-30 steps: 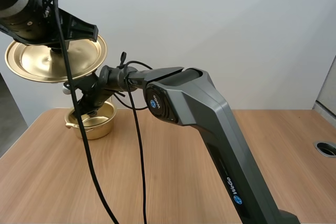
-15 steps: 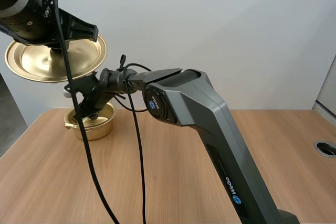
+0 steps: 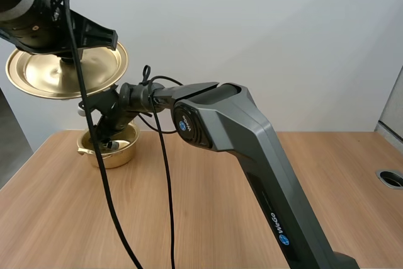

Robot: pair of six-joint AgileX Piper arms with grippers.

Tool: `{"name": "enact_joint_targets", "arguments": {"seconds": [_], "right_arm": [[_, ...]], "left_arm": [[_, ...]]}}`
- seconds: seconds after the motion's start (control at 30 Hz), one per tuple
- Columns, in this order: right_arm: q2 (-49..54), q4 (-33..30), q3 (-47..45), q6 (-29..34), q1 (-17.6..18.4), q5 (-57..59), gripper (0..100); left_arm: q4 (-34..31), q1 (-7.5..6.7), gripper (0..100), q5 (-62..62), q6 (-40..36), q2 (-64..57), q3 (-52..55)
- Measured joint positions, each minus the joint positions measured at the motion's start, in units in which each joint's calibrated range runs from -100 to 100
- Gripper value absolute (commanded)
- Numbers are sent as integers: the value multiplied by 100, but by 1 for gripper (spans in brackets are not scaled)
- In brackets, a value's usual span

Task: Open the pot, put the car inside, and close it

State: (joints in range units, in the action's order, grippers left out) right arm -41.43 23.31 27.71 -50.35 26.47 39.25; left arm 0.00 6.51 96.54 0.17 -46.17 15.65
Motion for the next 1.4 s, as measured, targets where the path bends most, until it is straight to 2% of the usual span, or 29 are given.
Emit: {"name": "enact_joint_targets", "arguments": {"seconds": [0.23,0.4,0.43,0.47,0.5,0.53,0.57,0.8,1.03,1.17,1.27,1.4], "right_arm": [[29,-35,0,0,0,-333,100],[199,-407,0,7,0,-325,100],[243,-490,0,7,0,-294,96],[286,-558,0,7,0,-194,71],[336,-622,0,7,-7,-54,40],[380,-635,0,7,-21,68,4],[403,-635,0,7,-35,240,0],[720,-612,0,634,-247,1823,0],[1044,-612,0,1260,-654,3448,0],[1193,-459,0,1272,-973,4434,0],[1377,-5,-48,1199,-1242,5223,0],[1828,653,-413,787,-1607,5987,0]], "left_arm": [[0,0,0,0,0,0,0],[0,0,0,-60,0,0,0],[0,0,0,-126,0,0,0],[0,0,0,-219,0,0,0],[-98,0,0,-345,0,0,0],[-211,0,0,-507,16,0,0],[-349,0,0,-684,28,0,0],[-1347,0,0,-1204,-302,188,0],[-1309,0,0,-1454,-302,528,0],[-1157,0,0,-1470,-302,840,0],[-1090,0,0,-1537,-302,1075,70],[-1068,0,0,-1854,-302,1291,335]]}}
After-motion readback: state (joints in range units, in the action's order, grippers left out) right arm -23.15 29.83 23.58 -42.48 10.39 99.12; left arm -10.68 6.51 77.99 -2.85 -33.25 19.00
